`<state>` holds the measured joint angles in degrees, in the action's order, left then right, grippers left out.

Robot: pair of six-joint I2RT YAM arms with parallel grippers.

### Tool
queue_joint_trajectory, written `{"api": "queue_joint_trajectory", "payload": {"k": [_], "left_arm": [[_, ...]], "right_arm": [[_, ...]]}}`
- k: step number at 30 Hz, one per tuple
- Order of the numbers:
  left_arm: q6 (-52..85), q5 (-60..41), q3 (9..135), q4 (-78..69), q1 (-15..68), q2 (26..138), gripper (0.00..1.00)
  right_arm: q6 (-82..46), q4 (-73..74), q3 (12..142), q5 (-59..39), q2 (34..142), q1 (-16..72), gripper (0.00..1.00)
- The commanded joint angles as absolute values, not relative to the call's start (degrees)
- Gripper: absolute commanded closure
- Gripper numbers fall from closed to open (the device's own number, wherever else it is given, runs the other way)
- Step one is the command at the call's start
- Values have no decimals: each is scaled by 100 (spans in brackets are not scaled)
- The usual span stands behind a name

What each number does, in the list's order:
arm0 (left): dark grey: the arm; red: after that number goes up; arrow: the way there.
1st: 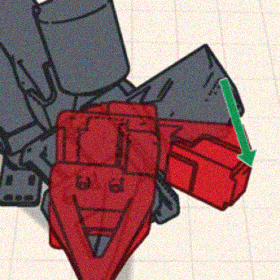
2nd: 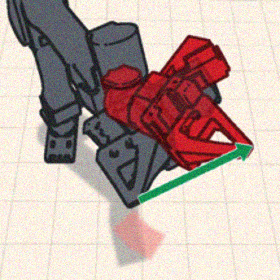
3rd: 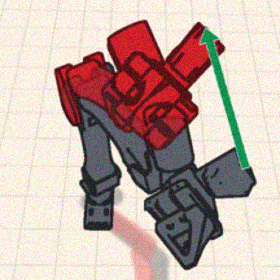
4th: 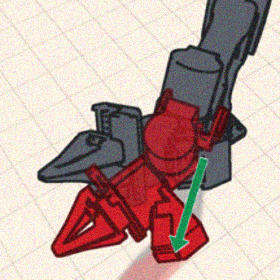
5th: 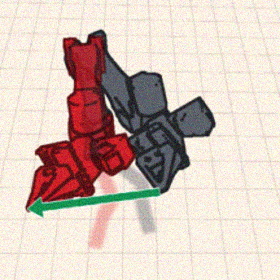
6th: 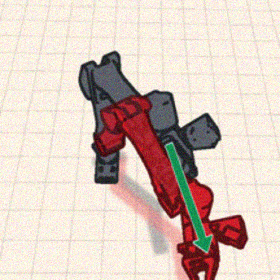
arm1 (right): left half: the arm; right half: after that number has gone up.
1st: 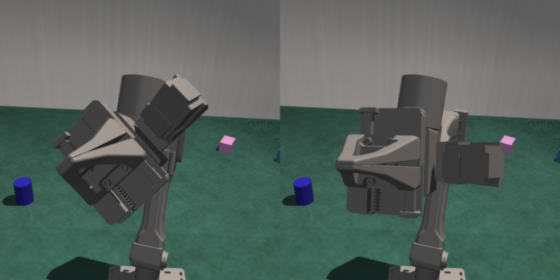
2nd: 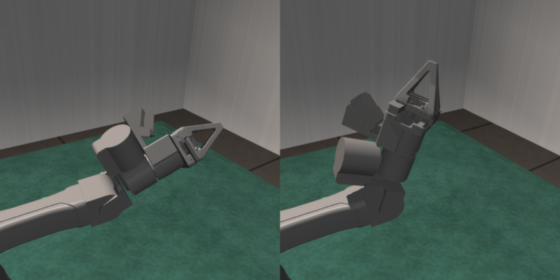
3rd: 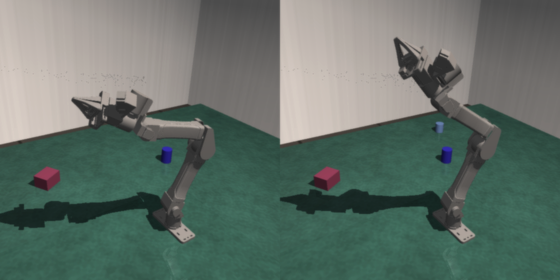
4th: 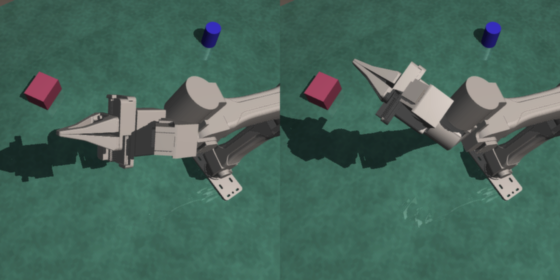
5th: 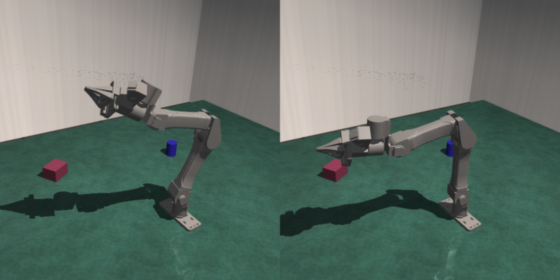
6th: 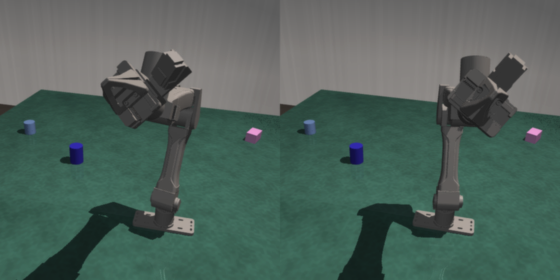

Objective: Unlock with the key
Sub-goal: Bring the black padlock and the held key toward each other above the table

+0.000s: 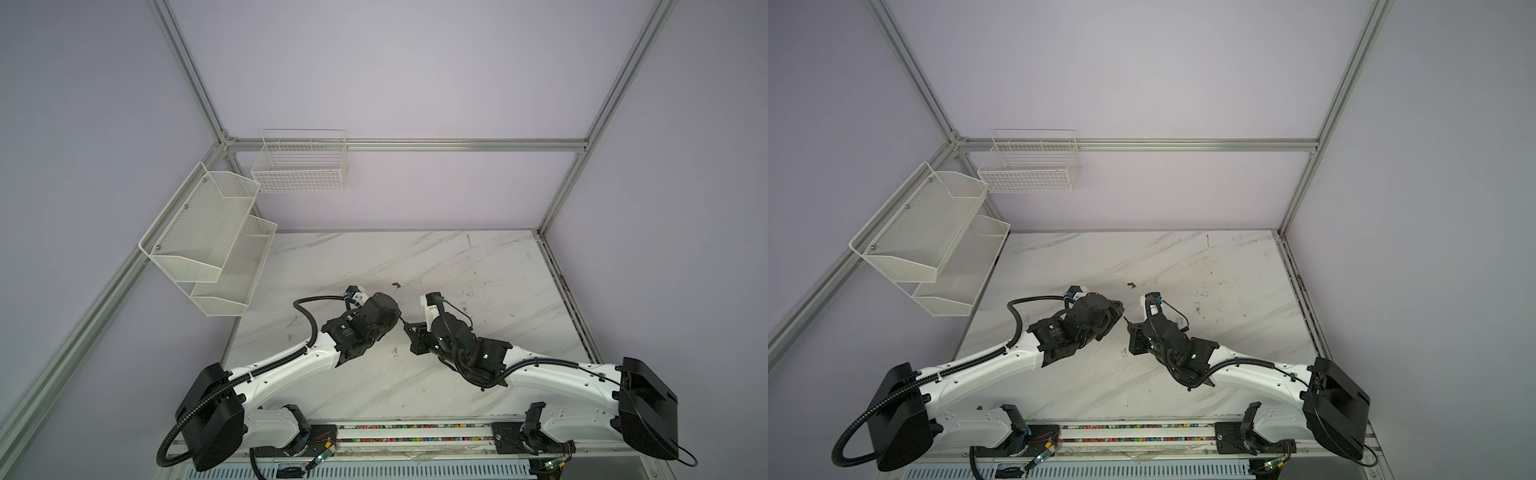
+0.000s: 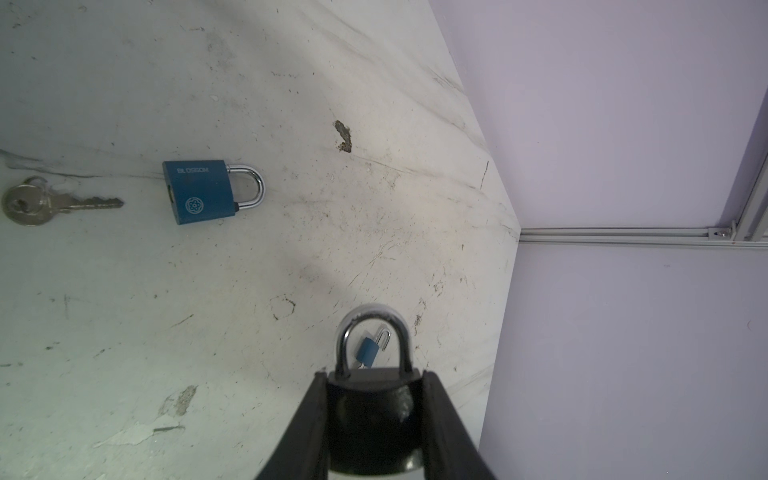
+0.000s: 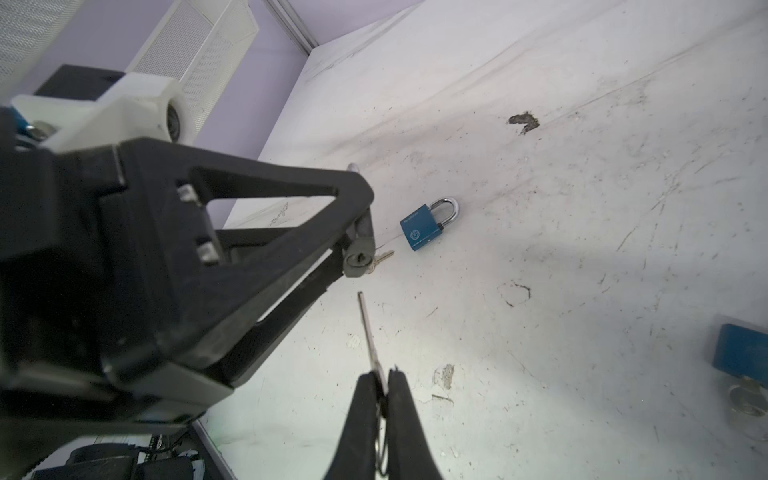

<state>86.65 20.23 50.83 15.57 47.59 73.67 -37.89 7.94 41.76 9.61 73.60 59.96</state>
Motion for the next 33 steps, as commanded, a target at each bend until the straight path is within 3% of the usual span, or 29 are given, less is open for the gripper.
{"api": "queue_joint_trajectory", "payload": {"k": [1,33], "left_arm": [[8737,2240,4983,1468,4737,7229,100],[8718,2250,4917,1308,4733,7144,100]], "right_arm": [[-3784,1114,4216,1266,7467,6029,100],[-3541,1450,4478,1311,7796,6029,100]]}}
